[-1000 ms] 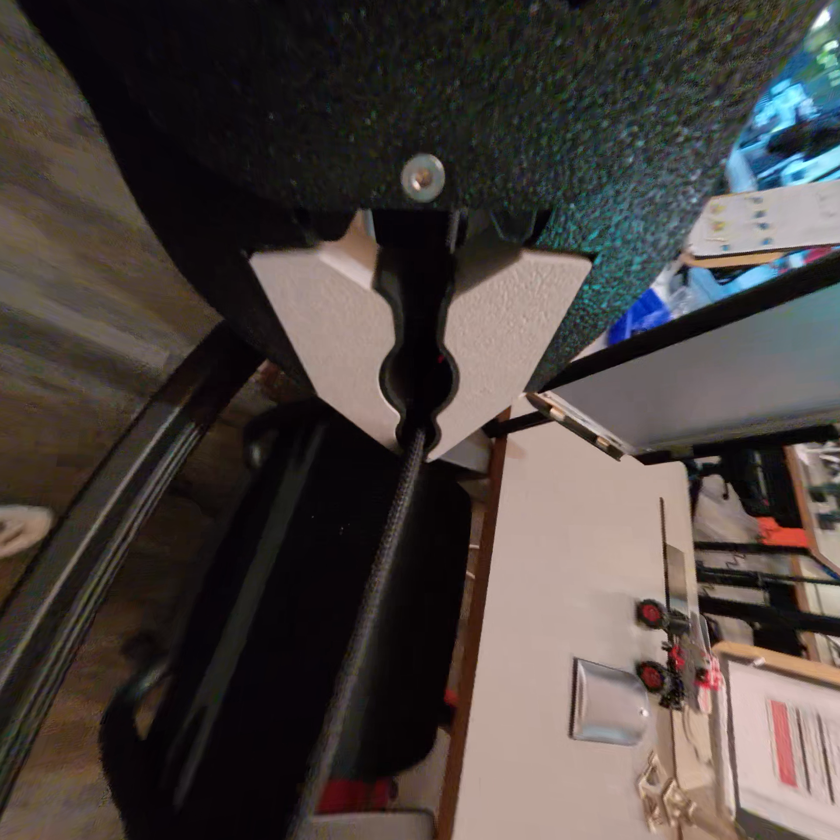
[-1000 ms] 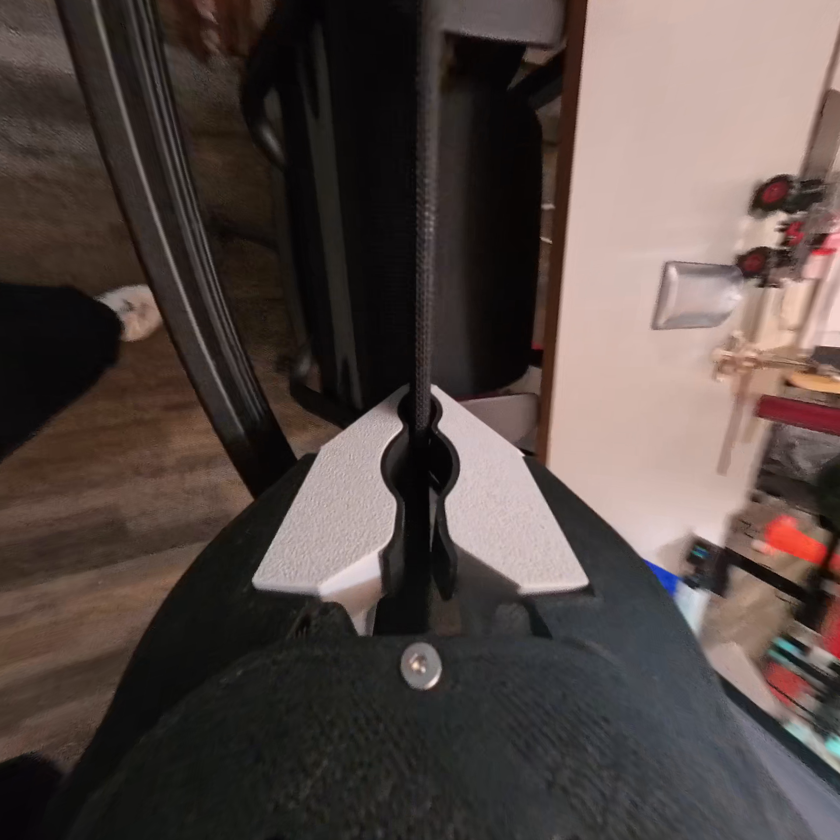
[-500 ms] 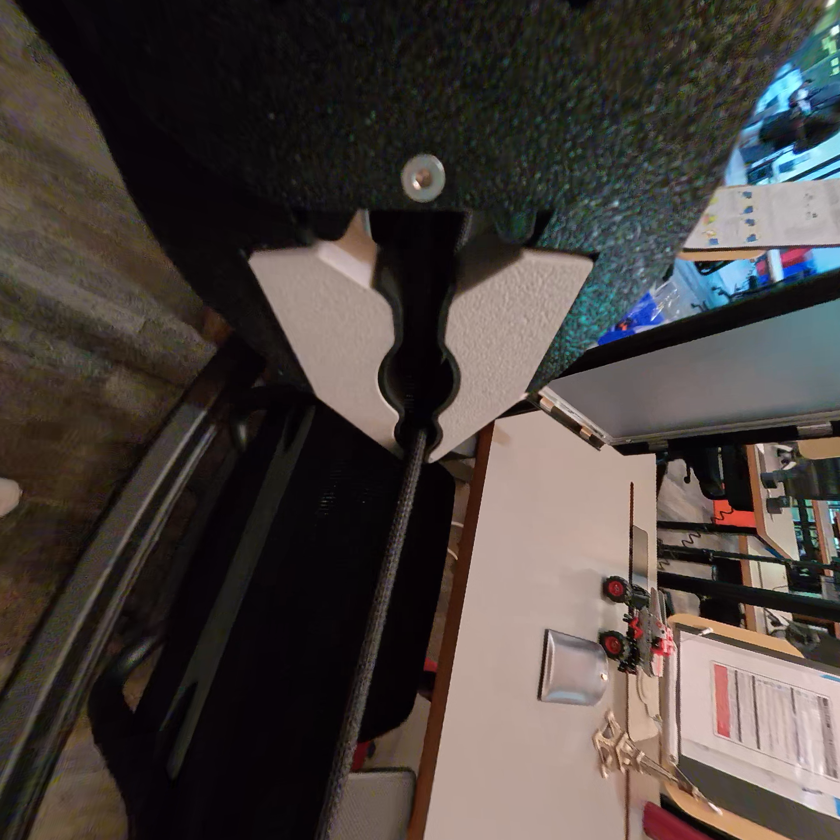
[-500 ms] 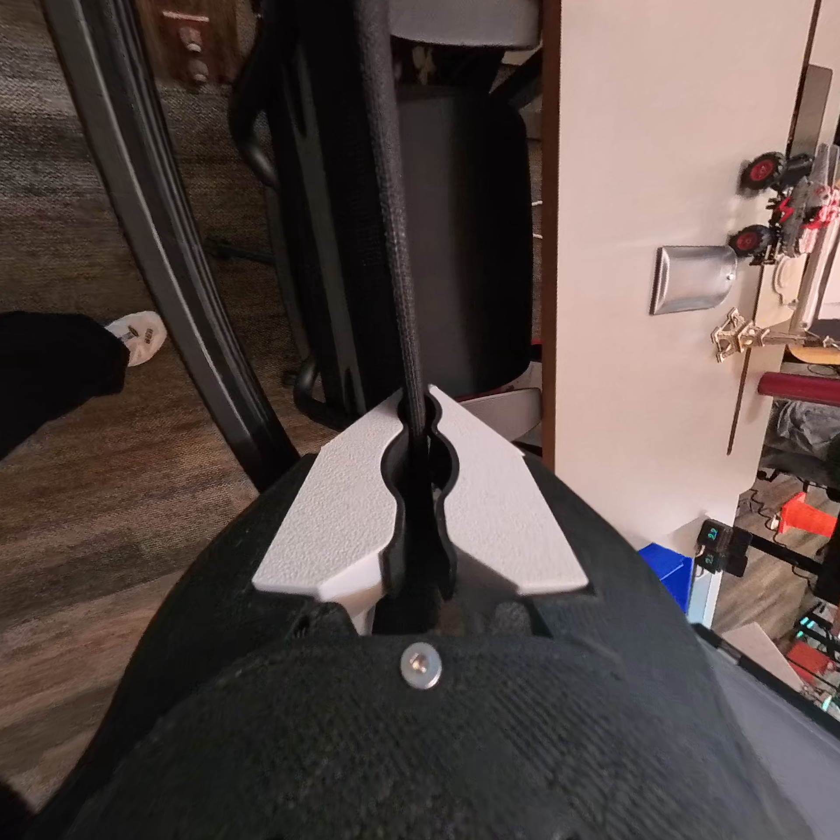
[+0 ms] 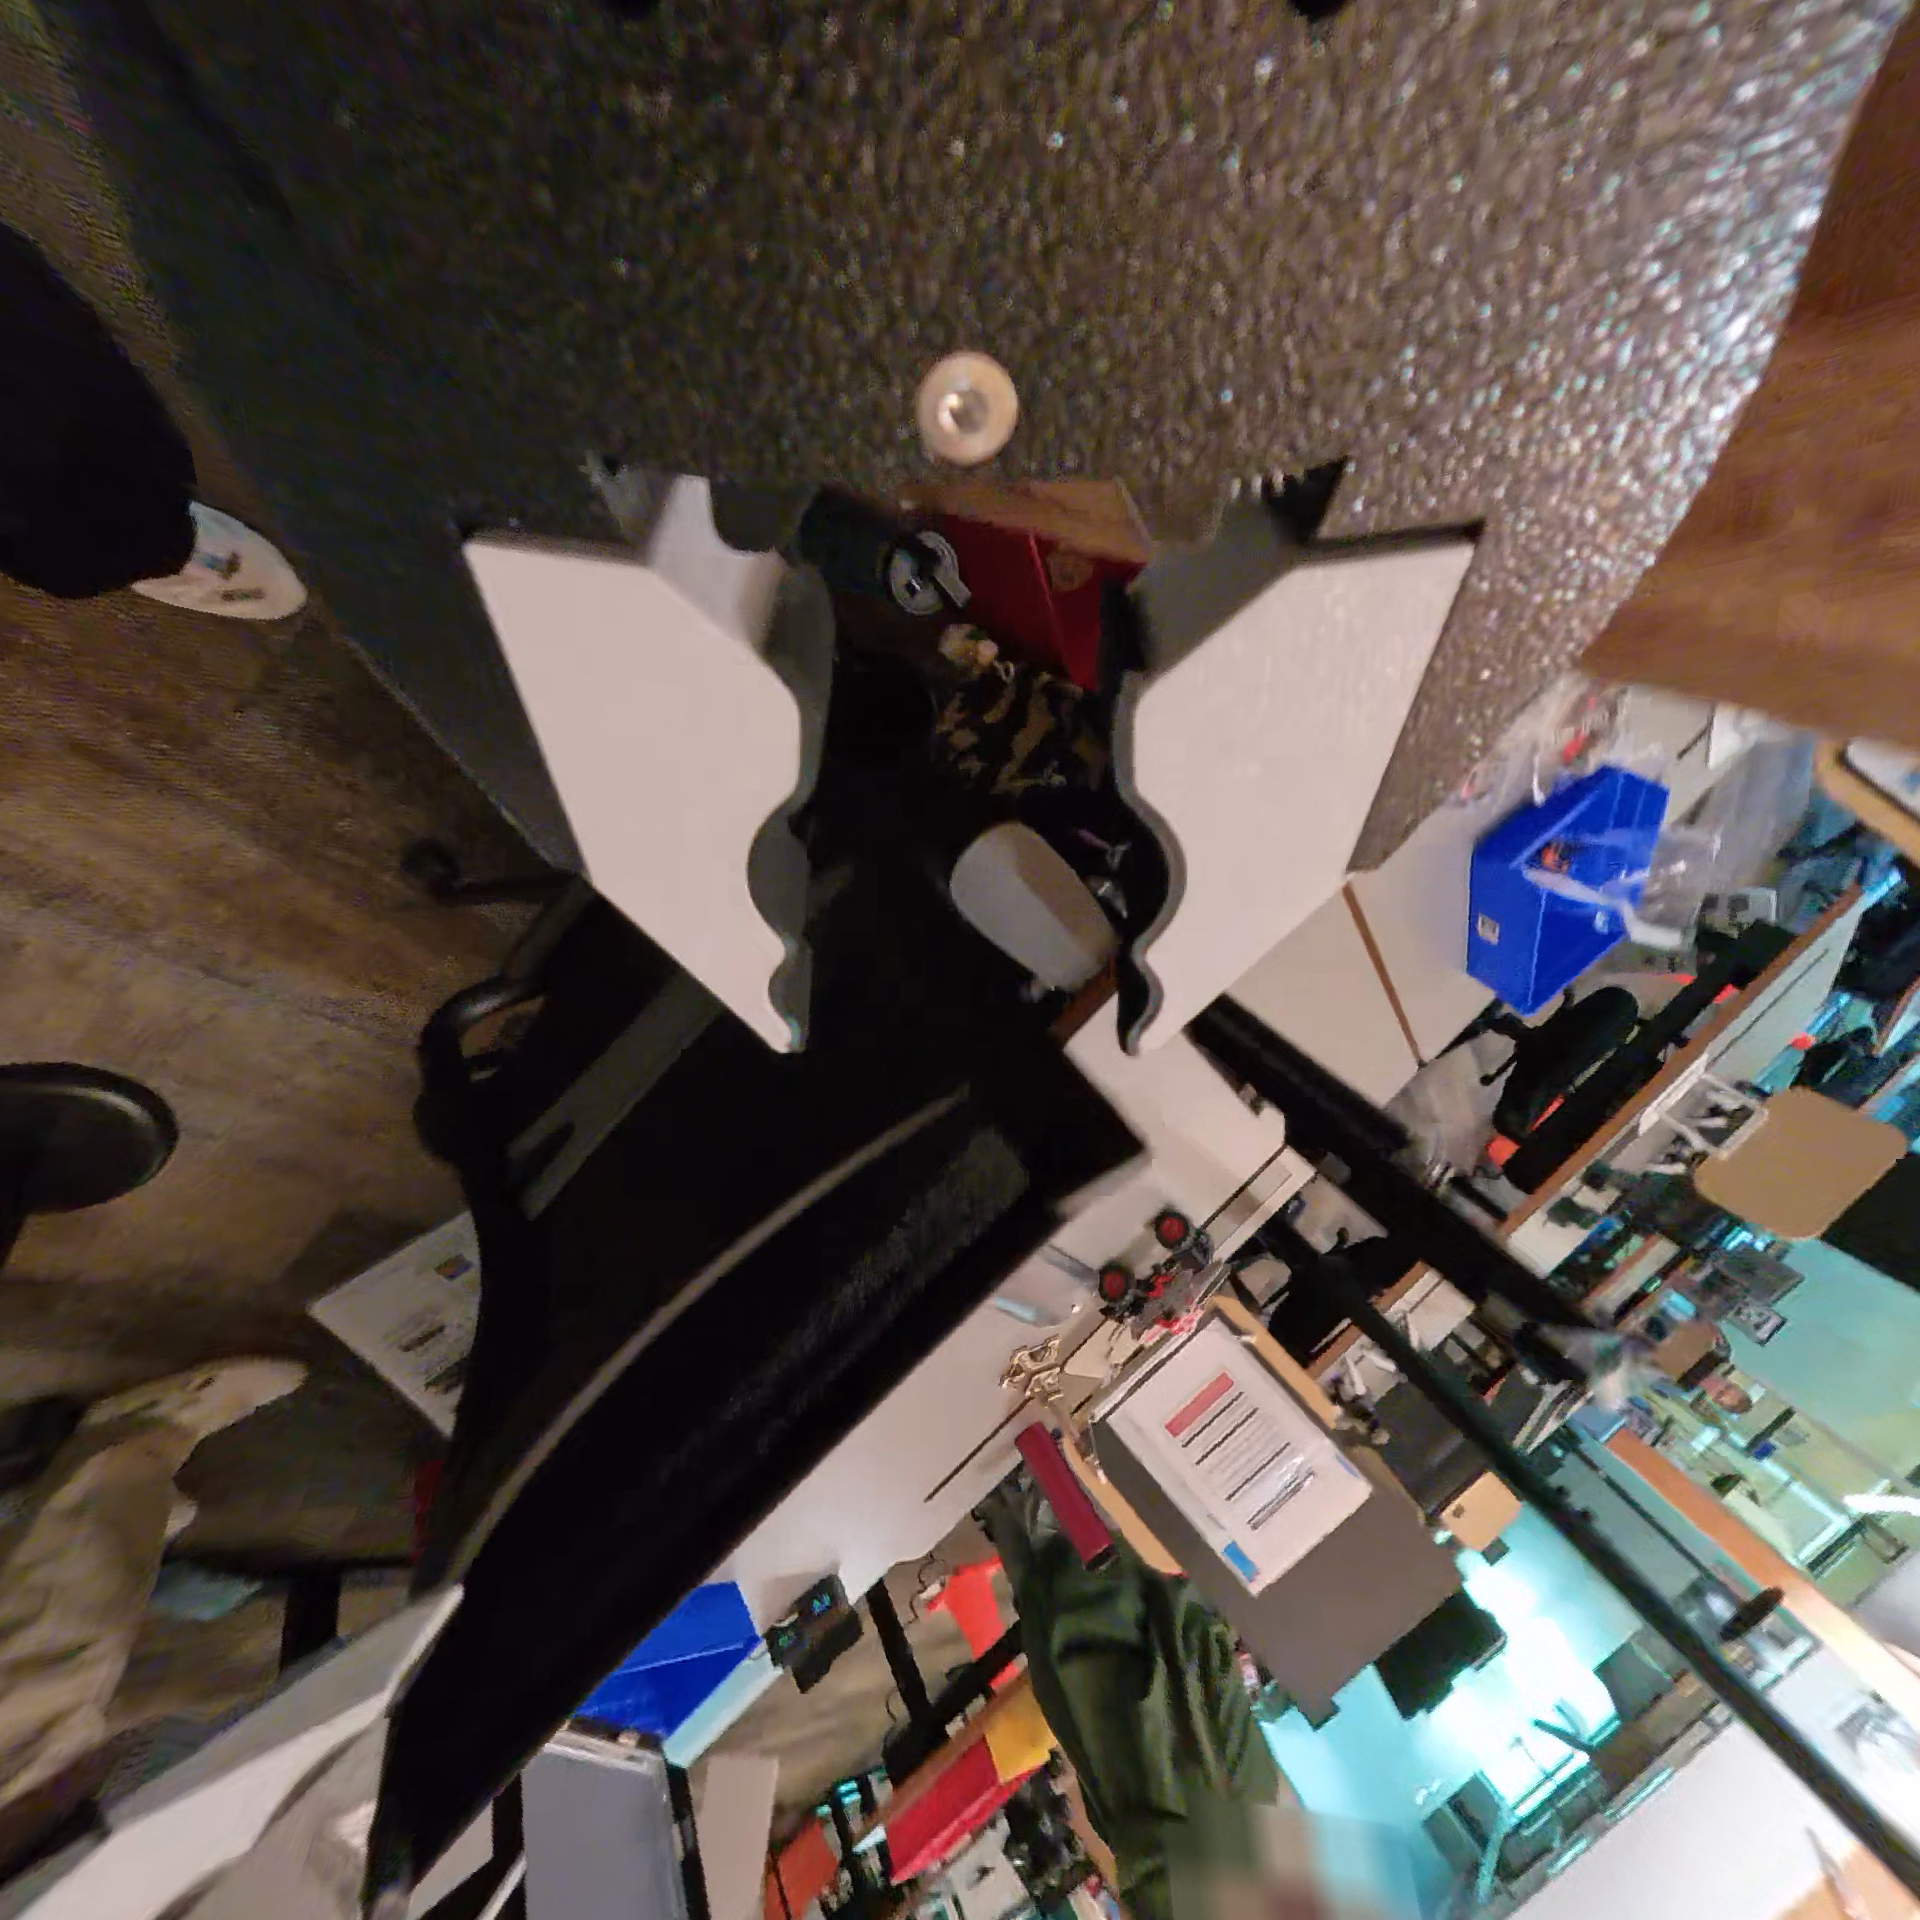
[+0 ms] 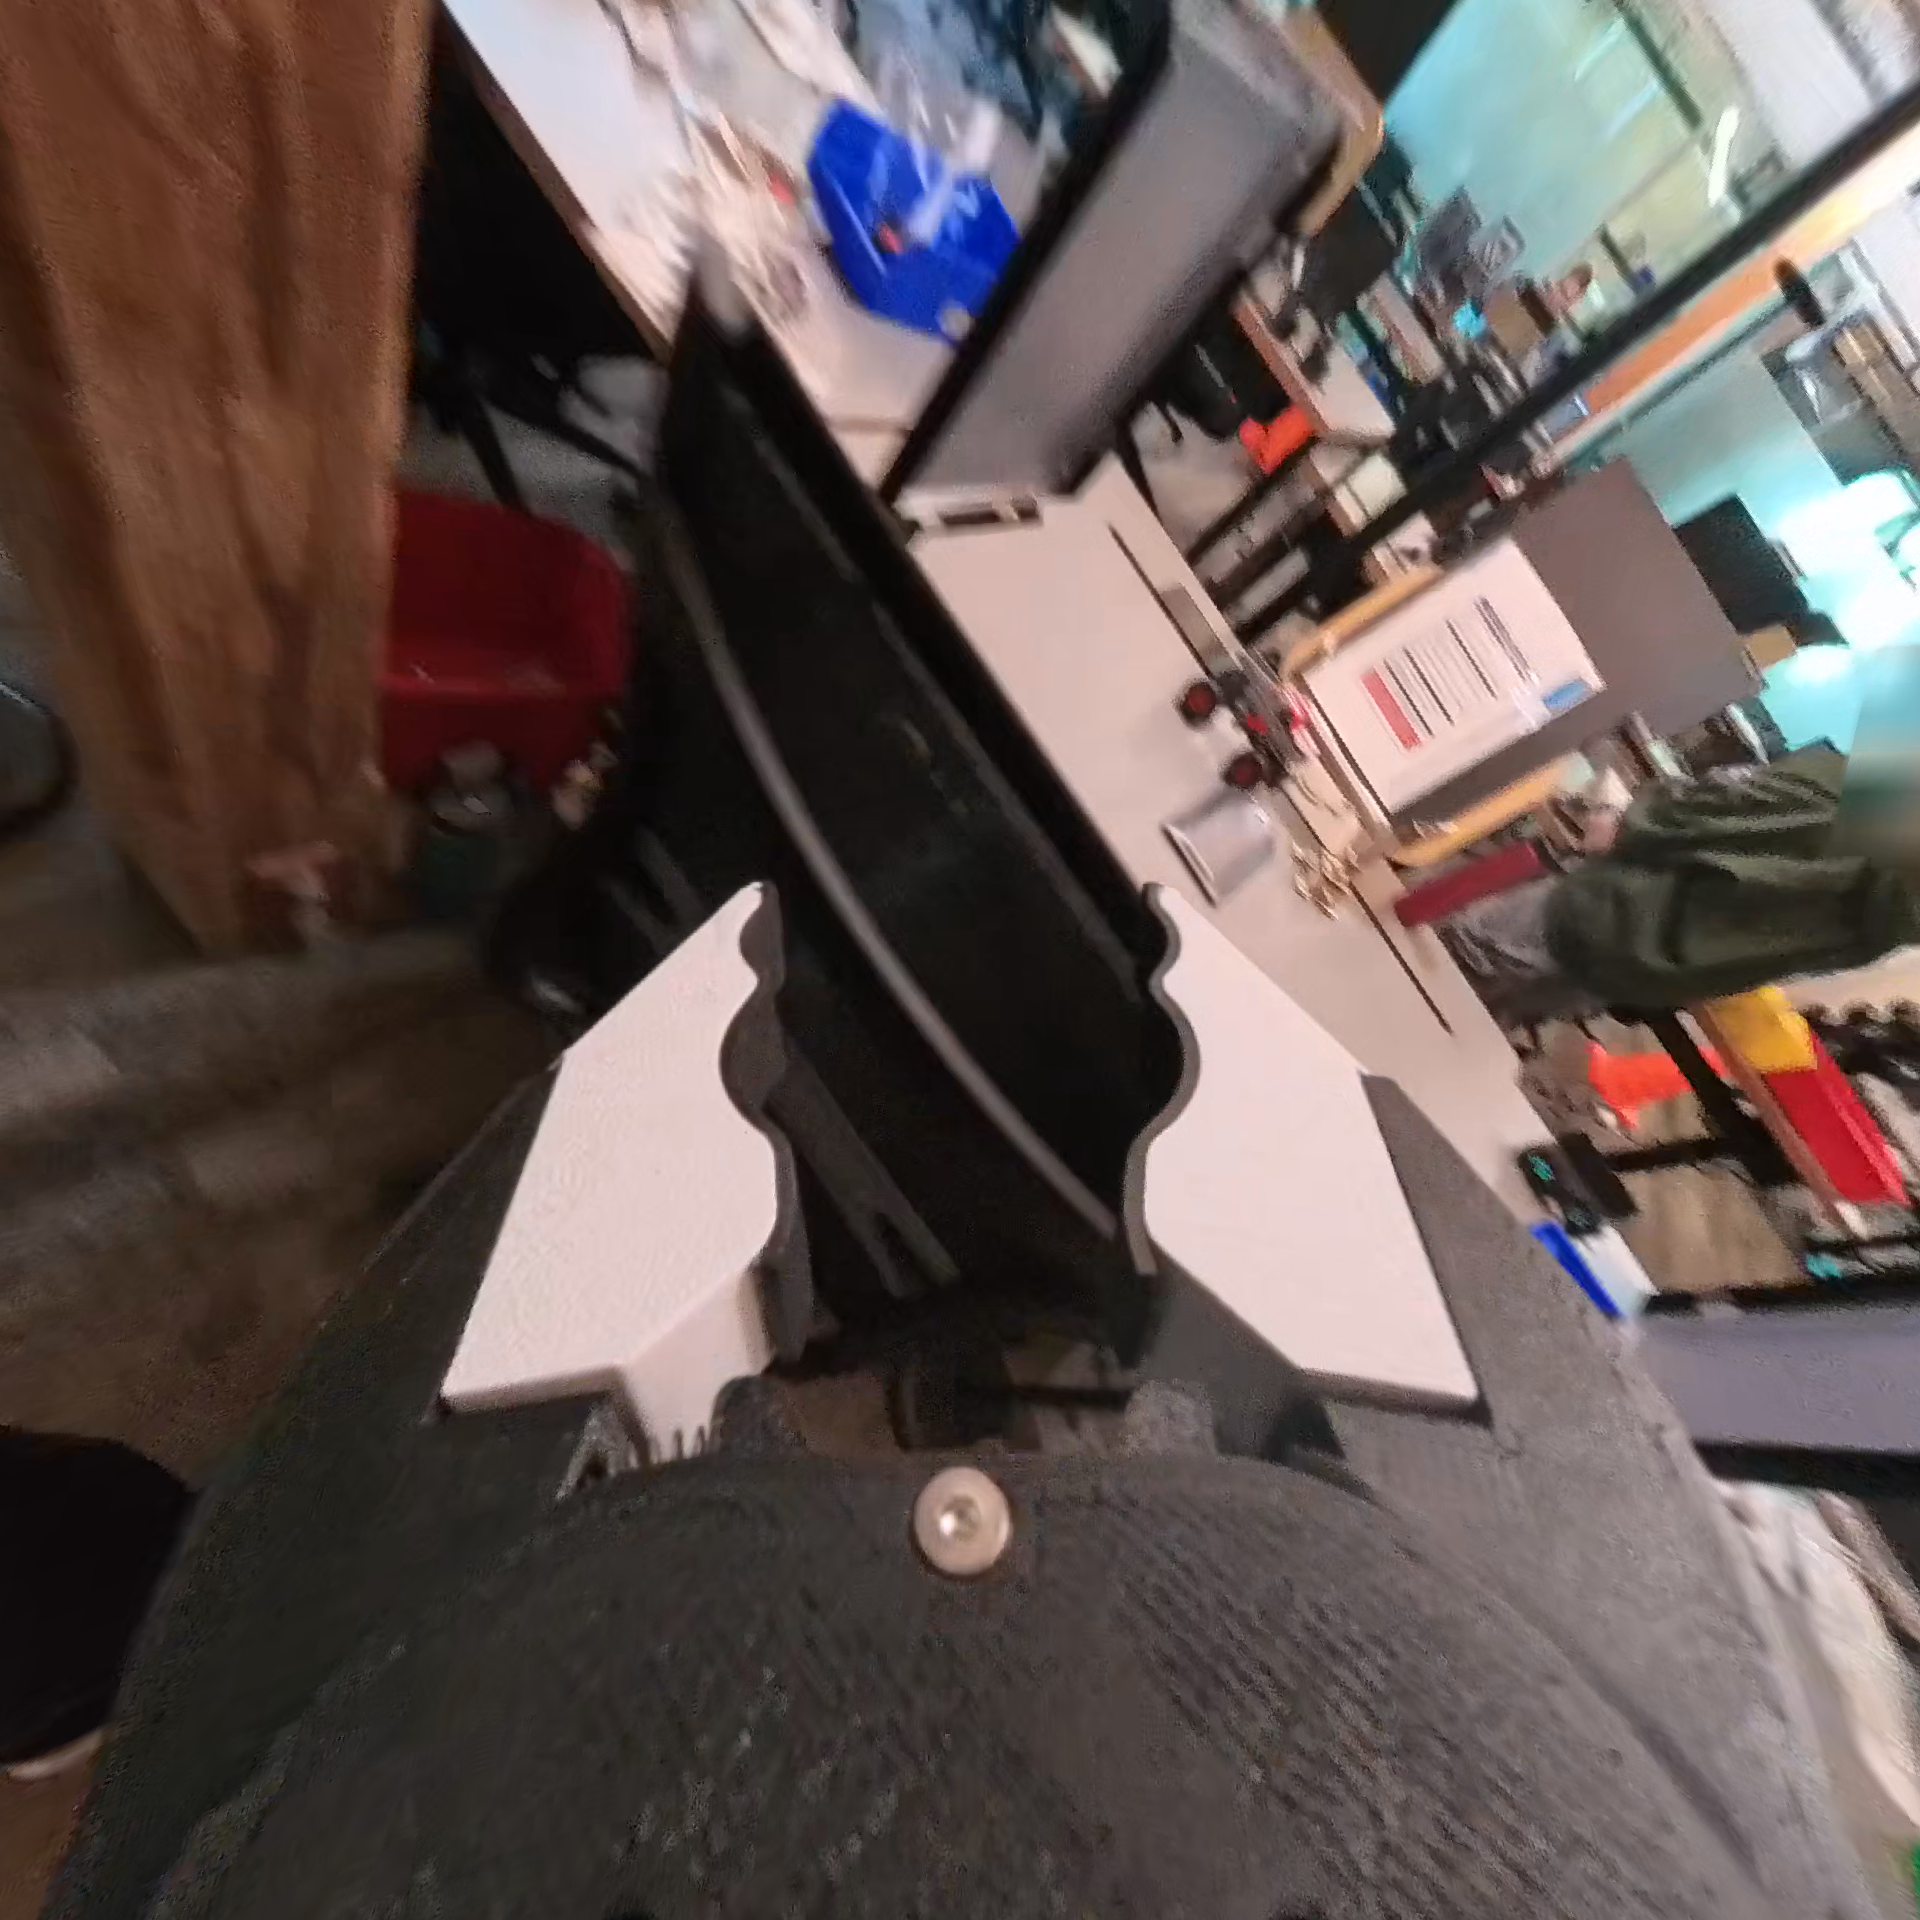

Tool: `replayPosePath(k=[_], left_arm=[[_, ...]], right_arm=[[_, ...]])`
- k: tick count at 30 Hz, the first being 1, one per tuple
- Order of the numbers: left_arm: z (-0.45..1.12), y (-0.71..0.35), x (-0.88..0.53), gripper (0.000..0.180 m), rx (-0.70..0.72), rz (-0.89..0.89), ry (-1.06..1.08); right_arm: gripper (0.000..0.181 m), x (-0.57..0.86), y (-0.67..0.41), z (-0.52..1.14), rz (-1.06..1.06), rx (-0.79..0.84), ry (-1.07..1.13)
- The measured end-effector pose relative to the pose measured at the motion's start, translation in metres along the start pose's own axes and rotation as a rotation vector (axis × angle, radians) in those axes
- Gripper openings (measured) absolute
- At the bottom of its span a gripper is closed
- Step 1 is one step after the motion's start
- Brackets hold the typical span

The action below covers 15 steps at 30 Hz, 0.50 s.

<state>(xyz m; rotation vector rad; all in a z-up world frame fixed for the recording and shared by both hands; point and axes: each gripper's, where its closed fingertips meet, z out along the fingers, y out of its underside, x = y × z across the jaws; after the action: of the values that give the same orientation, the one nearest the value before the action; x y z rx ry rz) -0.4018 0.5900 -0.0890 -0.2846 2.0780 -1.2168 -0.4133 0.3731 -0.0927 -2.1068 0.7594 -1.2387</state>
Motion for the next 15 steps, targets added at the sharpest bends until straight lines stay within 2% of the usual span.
replayPosePath(k=[4,9,15], left_arm=[[-0.095,0.057,-0.014,0.061,-0.056,-0.066,-0.068],[-0.202,0.145,-0.04,0.062,-0.126,-0.257,-0.194],[-0.301,0.239,-0.067,0.062,-0.118,-0.471,-0.362]], right_arm=[[0.072,-0.097,-0.052,0.005,0.012,0.065,-0.112],[0.071,-0.219,-0.129,0.036,-0.007,0.145,-0.293],[0.071,-0.365,-0.218,0.077,0.033,0.263,-0.474]])
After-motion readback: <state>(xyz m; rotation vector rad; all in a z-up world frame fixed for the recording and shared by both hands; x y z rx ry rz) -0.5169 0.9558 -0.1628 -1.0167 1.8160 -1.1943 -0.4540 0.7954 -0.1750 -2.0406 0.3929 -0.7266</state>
